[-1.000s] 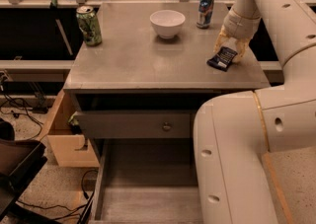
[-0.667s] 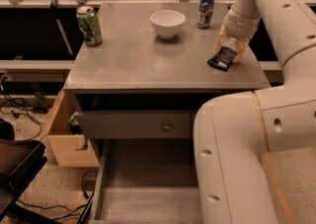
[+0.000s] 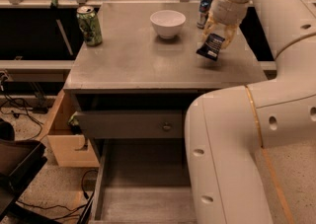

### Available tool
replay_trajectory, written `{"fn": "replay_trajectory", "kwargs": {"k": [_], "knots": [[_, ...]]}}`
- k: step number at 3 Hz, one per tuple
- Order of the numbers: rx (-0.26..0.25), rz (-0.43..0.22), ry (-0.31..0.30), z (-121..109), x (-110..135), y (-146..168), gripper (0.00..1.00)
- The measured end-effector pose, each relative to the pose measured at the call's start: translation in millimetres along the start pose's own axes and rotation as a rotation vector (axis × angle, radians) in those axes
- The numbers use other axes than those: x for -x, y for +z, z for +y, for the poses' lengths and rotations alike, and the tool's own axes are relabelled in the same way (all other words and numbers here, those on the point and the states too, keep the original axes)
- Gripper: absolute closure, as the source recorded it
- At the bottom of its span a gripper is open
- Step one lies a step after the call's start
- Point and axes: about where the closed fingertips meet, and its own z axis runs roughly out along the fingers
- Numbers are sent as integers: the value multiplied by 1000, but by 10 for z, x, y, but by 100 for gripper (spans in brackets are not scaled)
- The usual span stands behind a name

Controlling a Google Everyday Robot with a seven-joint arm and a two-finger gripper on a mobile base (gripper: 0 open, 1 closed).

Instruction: Move rxbar blueberry near green can

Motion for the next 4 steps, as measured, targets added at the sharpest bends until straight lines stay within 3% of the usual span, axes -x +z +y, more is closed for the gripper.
{"fn": "replay_trajectory", "kwargs": {"k": [1,3,4], "knots": [[47,-107,-173,559,-27,-506,100],[77,-135,-182,678,62,-451,100],[201,-129,-255,955,72,-347,100]]}}
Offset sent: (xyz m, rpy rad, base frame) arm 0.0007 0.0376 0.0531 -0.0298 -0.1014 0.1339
